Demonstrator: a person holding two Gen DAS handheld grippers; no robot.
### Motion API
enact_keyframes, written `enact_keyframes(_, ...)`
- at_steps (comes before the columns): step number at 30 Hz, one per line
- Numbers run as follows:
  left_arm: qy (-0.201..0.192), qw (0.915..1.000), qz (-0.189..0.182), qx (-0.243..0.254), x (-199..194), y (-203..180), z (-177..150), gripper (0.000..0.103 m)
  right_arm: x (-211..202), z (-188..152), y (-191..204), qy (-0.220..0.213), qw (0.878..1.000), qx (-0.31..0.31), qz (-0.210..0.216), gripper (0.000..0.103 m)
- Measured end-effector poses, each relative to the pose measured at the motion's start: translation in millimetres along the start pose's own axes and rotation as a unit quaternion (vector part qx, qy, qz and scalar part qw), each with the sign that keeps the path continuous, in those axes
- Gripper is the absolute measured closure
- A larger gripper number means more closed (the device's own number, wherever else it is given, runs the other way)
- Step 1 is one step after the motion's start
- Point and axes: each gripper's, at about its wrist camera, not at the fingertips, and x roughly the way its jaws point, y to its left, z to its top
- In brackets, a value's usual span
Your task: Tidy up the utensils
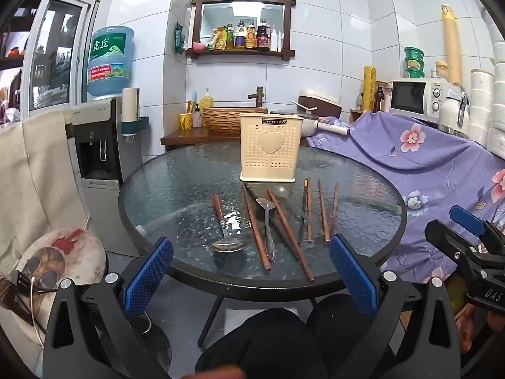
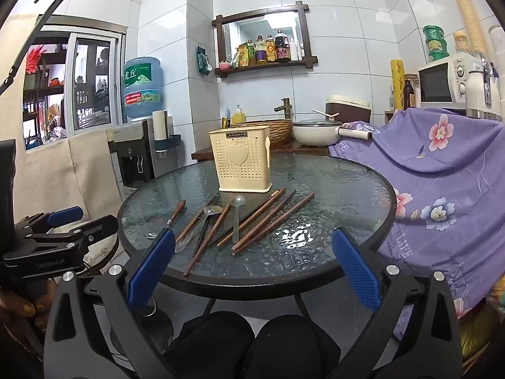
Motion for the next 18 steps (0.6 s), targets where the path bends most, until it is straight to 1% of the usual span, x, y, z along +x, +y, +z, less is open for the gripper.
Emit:
enact_keyframes(3,0.003,0.9999,-0.010,-0.002,2,5,0,0.006,1,0,0,0.004,1.000,0.001,-0.001,0.005)
enact_keyframes(4,0.010,0.9999,-0.006,-0.009,8,11,3,0.006,1,0,0,0.003,1.000,0.001,-0.001,0.005)
enact_keyframes(5,-0.003,1.0000,0.005,0.008,3,3,1,0.006,0,0,-1,0.003,1.000,0.001,-0.001,0.005)
enact_keyframes(6,-0.009,0.9998,0.008,0.018,0,-2,-1,0.006,1,0,0,0.004,1.000,0.000,-0.001,0.005)
enact_keyframes(9,-0.003,0.9998,0.009,0.019,3,-2,-4,0.006,1,1,0,0.005,1.000,0.000,-0.001,0.005)
enact_keyframes(18,-0.006,0.9998,0.009,0.016,-1,-3,0,0.006,1,-1,-1,0.004,1.000,0.000,-0.002,0.005)
